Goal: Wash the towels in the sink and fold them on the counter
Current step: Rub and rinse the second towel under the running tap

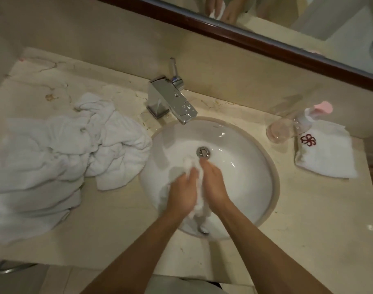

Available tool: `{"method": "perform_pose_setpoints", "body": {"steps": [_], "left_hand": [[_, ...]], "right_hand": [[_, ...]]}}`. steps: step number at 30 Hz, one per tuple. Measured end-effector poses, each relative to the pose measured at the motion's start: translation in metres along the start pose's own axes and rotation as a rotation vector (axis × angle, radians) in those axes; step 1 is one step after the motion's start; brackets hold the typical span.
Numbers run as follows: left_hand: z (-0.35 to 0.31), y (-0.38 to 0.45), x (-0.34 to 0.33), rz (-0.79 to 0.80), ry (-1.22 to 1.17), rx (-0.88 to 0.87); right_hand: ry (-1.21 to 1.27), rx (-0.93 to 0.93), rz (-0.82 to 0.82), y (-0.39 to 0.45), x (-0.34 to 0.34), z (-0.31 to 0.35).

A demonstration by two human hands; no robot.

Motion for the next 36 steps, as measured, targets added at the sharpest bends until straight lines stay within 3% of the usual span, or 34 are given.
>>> {"method": "perform_pose_setpoints", "body": {"steps": [2, 3, 6, 8, 12, 13, 15, 18, 20, 21, 23, 26, 29, 32, 36], "left_hand": [[0.007, 0.022, 0.019, -0.079, -0.119, 0.060], [0.009, 0.026, 0.022, -0.082, -0.150, 0.078], [-0.002, 0.007, 0.012, 0.024, -0.027, -0.024], [-0.009, 0.004, 0.016, 0.046, 0.047, -0.092], [-0.009, 0.040, 0.045, -0.023, -0.007, 0.042], [-0.010, 0.036, 0.044, -0.027, -0.011, 0.038], [-0.013, 0.016, 0.034, -0.010, 0.067, -0.044], [-0.018, 0.000, 0.022, 0.052, 0.136, -0.125], [-0.023, 0.017, 0.031, 0.027, 0.012, -0.023], [-0.020, 0.030, 0.037, 0.035, -0.151, 0.077], [-0.013, 0.045, 0.043, 0.195, -0.711, 0.279], [0.002, 0.039, 0.060, 0.334, -1.193, 0.338], [0.018, 0.021, 0.056, 0.436, -1.358, 0.368], [0.034, 0.009, 0.023, 0.470, -1.355, 0.422], [0.035, -0.002, -0.013, 0.350, -1.293, 0.532]], "right_hand": [[-0.205, 0.127, 0.075, -0.021, -0.019, 0.002], [-0.235, 0.123, 0.027, -0.023, -0.022, 0.000], [-0.113, -0.124, -0.200, 0.014, -0.008, -0.001], [-0.123, -0.187, -0.195, 0.017, -0.010, 0.002], [-0.366, 0.028, -0.095, -0.023, -0.045, 0.008], [-0.388, 0.054, -0.149, -0.022, -0.045, 0.015], [-0.423, -0.076, -0.293, 0.009, -0.036, 0.019], [-0.168, -0.282, -0.367, 0.033, -0.020, 0.021], [0.112, -0.300, -0.223, 0.026, -0.025, 0.014], [0.245, -0.293, -0.105, 0.013, -0.028, 0.012], [0.648, -0.284, 0.131, -0.009, -0.021, 0.001], [1.142, -0.366, 0.271, -0.021, 0.019, -0.032], [1.290, -0.540, 0.387, -0.014, 0.044, -0.052], [1.251, -0.596, 0.393, -0.017, 0.051, -0.063], [1.238, -0.623, 0.244, -0.016, 0.049, -0.083]]}}
Point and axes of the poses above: each hand's wrist, its own y-axis towards the middle knuckle, its own x-axis out of the back of the hand, z = x × y, the point moved 4 cm from there along y, towards the middle knuckle, and after that the axes turned 6 degrees about -x, right-handed, at the moved point
